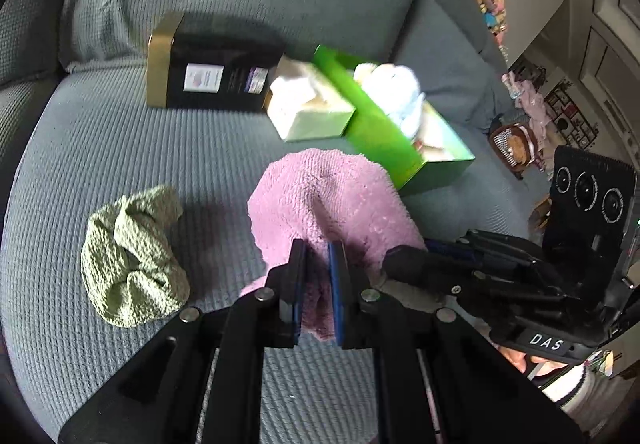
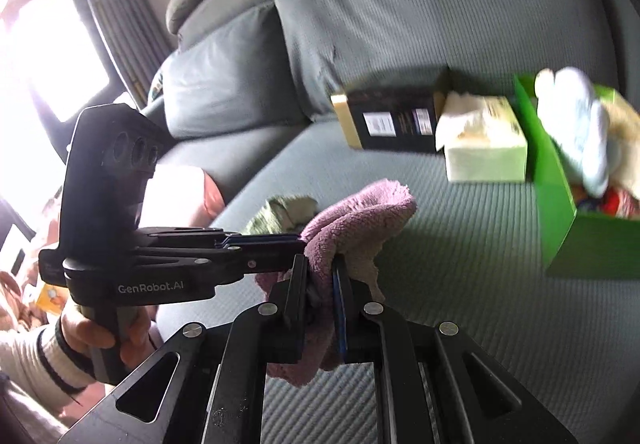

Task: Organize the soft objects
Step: 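Pinch the pink knit cloth with the left tool, then carry the pink cloth into the green box and open the left tool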

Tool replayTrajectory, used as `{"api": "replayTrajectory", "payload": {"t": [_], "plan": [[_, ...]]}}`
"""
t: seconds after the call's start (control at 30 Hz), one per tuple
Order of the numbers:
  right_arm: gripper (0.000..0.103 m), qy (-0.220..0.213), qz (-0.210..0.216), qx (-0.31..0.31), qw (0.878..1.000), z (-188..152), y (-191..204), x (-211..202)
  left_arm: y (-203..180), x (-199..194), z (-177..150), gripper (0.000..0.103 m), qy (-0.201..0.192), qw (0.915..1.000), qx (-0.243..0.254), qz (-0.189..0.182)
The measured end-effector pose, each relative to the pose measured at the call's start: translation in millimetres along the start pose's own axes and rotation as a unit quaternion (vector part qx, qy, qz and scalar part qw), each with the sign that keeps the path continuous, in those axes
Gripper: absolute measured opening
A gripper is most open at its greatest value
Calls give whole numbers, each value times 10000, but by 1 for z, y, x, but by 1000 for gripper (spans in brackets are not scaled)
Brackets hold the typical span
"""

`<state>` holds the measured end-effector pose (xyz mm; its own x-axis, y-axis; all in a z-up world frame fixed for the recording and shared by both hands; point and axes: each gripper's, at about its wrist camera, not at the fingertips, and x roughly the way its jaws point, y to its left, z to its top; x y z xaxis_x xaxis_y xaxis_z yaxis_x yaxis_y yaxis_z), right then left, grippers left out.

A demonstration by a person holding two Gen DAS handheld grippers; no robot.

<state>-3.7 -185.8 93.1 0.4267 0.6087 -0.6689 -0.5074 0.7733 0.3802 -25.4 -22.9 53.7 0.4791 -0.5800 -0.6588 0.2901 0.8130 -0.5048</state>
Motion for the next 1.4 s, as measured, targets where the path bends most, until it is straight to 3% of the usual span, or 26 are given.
{"api": "replayTrajectory", "payload": {"t": [0.3, 0.67, 1.07, 1.4], "plan": [[13, -331, -39, -182, 9993, 9, 12, -24, -20, -10, 15, 10, -202, 9996, 151, -80], [13, -831, -198, -176, 9962, 20, -1, -60, -61, -1, 52, 10, -336, 9976, 603, -110], [13, -1483, -663, -38, 9867, 41, -50, -106, -126, 47, 110, 10, -369, 9901, 1315, -338], [13, -1910, -1186, 263, 9740, 60, -117, -141, -179, 115, 163, 10, -181, 9812, 1851, -521]]}}
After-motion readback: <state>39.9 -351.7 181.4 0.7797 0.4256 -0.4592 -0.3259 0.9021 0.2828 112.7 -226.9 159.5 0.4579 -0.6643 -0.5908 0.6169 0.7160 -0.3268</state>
